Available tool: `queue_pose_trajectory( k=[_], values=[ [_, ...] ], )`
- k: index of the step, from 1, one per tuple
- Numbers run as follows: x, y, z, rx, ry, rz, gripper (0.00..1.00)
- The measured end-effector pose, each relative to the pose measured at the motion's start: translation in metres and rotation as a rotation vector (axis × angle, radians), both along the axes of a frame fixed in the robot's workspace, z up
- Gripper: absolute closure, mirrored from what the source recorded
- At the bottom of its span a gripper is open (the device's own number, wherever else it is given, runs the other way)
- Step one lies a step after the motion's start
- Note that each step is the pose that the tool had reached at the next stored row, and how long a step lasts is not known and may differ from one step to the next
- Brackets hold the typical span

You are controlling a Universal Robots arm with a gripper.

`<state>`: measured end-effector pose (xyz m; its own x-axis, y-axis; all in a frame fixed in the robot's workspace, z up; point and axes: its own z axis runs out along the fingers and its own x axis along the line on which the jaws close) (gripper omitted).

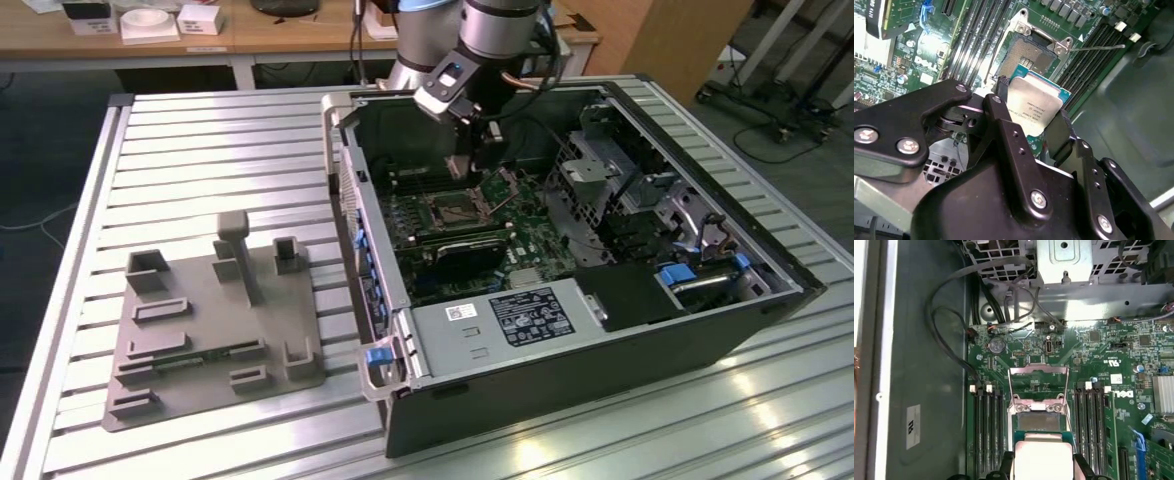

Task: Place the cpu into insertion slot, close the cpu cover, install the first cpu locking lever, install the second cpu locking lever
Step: 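Place the cpu into insertion slot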

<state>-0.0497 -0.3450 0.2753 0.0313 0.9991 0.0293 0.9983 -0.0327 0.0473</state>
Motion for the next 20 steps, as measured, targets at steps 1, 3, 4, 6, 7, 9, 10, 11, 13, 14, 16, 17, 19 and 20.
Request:
queue_pose_trajectory(
  k=[1,3,4,6,7,9,10,11,13,14,16,17,19,20],
  values=[
    [0.000,0.0000,-0.0018,0.0000,0.0006,0.004,0.46],
    [0.000,0.0000,-0.0053,0.0000,0.0015,0.020,0.46],
    [0.000,0.0000,-0.0072,0.0000,0.0019,0.033,0.46],
    [0.000,0.0000,-0.0109,0.0000,0.0025,0.055,0.46],
    [0.000,0.0000,-0.0123,0.0001,0.0028,0.059,0.46],
    [0.000,0.0000,-0.0137,0.0001,0.0033,0.061,0.46],
    [0.000,0.0000,-0.0139,-0.0001,0.0035,0.061,0.46],
    [0.000,0.0000,-0.0138,-0.0002,0.0036,0.061,0.46],
    [0.000,0.0000,-0.0173,0.0000,0.0035,0.061,0.46],
    [0.000,0.0000,-0.0206,0.0000,0.0035,0.061,0.46],
    [0.000,0.0000,-0.0207,0.0000,0.0035,0.061,0.46],
    [0.000,0.0000,-0.0208,0.0000,0.0035,0.061,0.46],
    [0.000,0.0000,-0.0209,0.0000,0.0034,0.061,0.46],
    [0.000,0.0000,-0.0209,0.0000,0.0035,0.061,0.46]
  ],
)
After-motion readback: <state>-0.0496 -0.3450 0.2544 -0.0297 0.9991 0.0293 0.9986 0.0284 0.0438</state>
